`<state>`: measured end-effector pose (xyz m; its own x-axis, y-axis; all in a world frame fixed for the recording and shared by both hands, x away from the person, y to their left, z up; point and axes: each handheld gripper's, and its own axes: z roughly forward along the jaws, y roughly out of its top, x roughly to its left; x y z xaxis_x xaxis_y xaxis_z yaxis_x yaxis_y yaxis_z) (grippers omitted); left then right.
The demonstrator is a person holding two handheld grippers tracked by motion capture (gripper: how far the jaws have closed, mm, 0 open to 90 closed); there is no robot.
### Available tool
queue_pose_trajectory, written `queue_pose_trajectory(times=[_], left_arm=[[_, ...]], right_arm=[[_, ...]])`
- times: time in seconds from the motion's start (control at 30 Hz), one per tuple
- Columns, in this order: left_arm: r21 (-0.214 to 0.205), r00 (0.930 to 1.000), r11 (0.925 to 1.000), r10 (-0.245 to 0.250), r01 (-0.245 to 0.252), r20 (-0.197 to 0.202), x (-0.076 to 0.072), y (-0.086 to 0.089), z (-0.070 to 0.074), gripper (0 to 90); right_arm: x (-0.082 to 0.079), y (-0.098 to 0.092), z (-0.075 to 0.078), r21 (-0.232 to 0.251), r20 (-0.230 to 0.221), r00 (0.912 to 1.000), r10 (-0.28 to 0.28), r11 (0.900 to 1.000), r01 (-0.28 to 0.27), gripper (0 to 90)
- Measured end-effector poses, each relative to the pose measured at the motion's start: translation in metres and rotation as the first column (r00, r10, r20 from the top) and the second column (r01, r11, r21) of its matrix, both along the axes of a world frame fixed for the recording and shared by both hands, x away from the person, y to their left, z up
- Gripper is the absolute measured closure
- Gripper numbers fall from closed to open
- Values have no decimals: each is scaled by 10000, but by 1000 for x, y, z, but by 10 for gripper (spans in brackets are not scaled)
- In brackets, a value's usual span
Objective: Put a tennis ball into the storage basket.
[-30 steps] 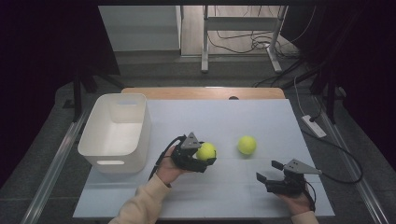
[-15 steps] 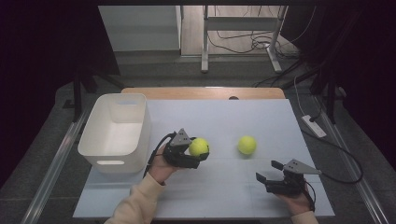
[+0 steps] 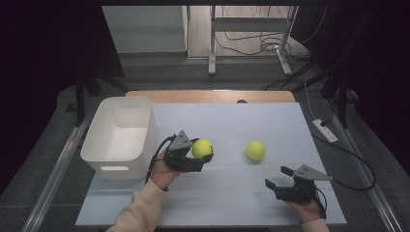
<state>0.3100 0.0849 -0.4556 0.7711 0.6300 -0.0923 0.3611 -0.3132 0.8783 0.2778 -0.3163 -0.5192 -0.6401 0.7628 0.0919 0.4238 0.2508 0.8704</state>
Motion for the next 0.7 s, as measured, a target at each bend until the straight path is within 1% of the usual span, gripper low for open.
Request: queue_pose_trajectory(times=[0.2, 0.33, 0.43, 0.5, 0.7], left_arm=[[-114, 10000, 9999, 37, -37, 41, 0, 3, 2, 264], [-404, 10000, 9992, 29, -26, 83, -1, 7, 6, 264], [-482, 9999, 9988, 49, -44, 110, -2, 8, 8, 264], [-515, 9998, 9986, 87, -77, 196, -3, 11, 11, 263], [-868, 9984, 9960, 247, -203, 500, -7, 20, 23, 264]], right_arm=[[0, 0, 0, -42, 3, 10000, 15, 10000, -15, 141], [0, 0, 0, -57, -1, 10000, 13, 10000, -13, 140], [0, 0, 0, -63, 3, 10000, 23, 10000, -23, 141], [0, 0, 0, -61, 5, 10000, 27, 10000, -27, 141], [0, 0, -1, -75, 10, 10000, 40, 10000, -40, 141]])
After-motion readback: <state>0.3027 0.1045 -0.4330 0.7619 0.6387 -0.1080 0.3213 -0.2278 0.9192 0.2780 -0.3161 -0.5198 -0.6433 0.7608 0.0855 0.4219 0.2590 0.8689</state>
